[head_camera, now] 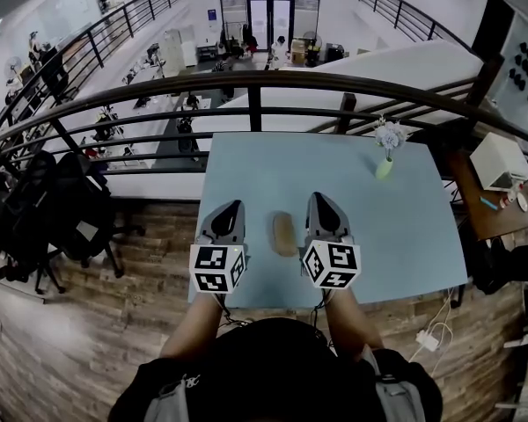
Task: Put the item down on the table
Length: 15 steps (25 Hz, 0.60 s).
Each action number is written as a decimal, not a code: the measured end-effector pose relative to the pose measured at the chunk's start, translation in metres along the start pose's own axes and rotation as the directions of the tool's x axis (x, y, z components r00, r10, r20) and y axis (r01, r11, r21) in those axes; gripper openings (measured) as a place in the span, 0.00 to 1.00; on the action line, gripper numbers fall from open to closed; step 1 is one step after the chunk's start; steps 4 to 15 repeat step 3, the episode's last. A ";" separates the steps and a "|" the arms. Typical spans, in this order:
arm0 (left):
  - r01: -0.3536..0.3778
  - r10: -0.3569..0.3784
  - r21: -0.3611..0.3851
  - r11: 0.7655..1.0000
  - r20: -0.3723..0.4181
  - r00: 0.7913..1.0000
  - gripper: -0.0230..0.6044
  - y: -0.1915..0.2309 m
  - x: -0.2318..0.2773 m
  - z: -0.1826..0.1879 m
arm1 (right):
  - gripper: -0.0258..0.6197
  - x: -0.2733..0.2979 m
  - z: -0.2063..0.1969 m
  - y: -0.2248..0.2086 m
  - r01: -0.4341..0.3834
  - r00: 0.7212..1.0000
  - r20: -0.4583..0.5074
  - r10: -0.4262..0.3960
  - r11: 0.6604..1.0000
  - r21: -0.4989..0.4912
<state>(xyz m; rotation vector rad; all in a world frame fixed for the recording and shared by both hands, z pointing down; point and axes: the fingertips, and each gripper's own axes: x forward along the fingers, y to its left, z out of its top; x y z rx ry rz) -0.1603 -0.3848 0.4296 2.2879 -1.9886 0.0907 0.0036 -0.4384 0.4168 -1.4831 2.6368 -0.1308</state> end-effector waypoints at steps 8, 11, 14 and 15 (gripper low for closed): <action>-0.001 0.001 -0.001 1.000 0.000 1.000 0.06 0.003 -0.001 0.001 | 0.04 0.003 0.000 0.005 -0.007 1.000 -0.002 0.007 1.000 -0.001; -0.001 0.001 -0.001 1.000 0.000 1.000 0.06 0.003 -0.001 0.001 | 0.04 0.003 0.000 0.005 -0.007 1.000 -0.002 0.007 1.000 -0.001; -0.001 0.001 -0.001 1.000 0.000 1.000 0.06 0.003 -0.001 0.001 | 0.04 0.003 0.000 0.005 -0.007 1.000 -0.002 0.007 1.000 -0.001; -0.001 0.001 -0.001 1.000 0.000 1.000 0.06 0.003 -0.001 0.001 | 0.04 0.003 0.000 0.005 -0.007 1.000 -0.002 0.007 1.000 -0.001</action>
